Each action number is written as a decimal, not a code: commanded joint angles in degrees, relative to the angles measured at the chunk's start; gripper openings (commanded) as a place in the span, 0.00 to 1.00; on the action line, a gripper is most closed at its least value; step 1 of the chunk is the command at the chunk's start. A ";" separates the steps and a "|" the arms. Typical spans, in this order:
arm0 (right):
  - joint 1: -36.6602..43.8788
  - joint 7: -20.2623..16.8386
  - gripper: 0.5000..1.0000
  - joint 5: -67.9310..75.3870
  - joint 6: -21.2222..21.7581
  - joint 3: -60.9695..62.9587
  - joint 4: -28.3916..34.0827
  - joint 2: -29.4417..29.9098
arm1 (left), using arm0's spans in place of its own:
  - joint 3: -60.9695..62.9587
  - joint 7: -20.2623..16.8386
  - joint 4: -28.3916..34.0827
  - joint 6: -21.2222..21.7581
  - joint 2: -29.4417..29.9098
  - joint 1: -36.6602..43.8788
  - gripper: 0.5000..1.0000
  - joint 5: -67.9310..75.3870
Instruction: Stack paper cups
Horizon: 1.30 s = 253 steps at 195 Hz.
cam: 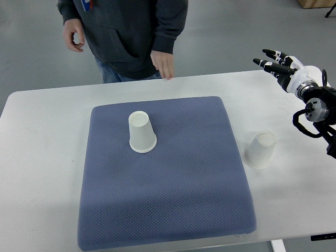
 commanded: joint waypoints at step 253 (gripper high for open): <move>1.91 2.37 0.84 -0.70 6.09 0.09 -0.26 -1.02 | 0.27 0.00 0.20 0.08 0.00 0.00 1.00 -0.10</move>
